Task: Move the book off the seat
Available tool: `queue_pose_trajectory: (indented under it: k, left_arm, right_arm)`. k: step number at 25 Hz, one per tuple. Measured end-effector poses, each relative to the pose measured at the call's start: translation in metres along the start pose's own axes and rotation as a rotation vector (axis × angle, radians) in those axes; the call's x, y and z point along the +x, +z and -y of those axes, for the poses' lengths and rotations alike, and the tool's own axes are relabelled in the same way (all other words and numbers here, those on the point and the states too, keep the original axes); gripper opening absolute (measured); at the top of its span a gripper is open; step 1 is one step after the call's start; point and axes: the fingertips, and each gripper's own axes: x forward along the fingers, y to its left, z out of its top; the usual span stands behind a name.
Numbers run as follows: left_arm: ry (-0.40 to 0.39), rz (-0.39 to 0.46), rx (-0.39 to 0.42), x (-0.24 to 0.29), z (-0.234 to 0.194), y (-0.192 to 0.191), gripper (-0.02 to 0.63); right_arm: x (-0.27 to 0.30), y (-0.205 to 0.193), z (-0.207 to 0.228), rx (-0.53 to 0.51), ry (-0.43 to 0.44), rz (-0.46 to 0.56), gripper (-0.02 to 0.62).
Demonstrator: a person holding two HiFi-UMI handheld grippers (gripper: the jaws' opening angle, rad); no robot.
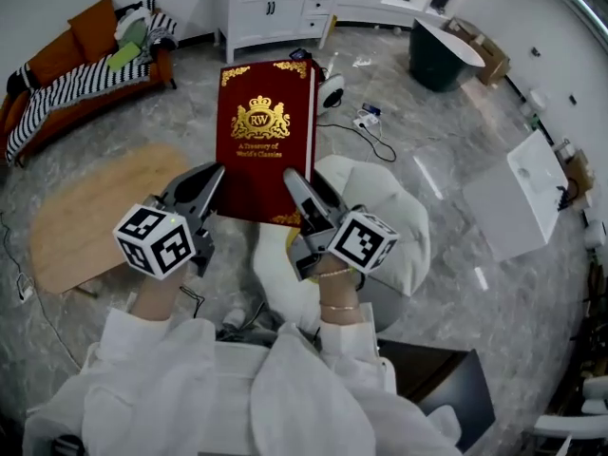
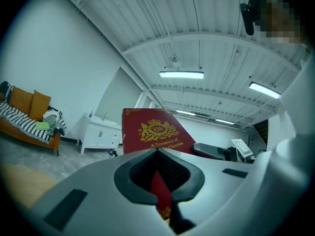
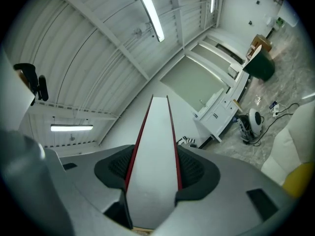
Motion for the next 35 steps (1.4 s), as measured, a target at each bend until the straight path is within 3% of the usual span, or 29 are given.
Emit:
queue_pose_trajectory:
  k: [7,12,16,26,35]
  left_arm:
    - [0.21,0.041,-0.032,-0.021,0.017,0.003,0.006]
    - [0.282,0.092,-0.052,-0.049,0.007,0.0,0.006]
    - [0.342,0.131,-0.059,-0.08,-0.02,-0.001,0.006]
    - [0.453,0.149,-0.067,-0.136,-0.084,0.013,0.006]
    - [0.501,0.142,-0.083,-0.188,-0.171,0.027,0.006]
  right_arm:
    - [-0.01,0.013,-0.012,0.05,0.11,-0.123,0.252]
    - [0.008,-0.019,-0.029,0.09,0.171,-0.186,0.252]
    - [0.038,-0.06,-0.047,0.102,0.219,-0.238,0.252]
    - [0.101,-0.116,-0.072,0.132,0.266,-0.33,0.252]
    - [0.181,-0.186,-0.093,0.144,0.286,-0.397,0.252]
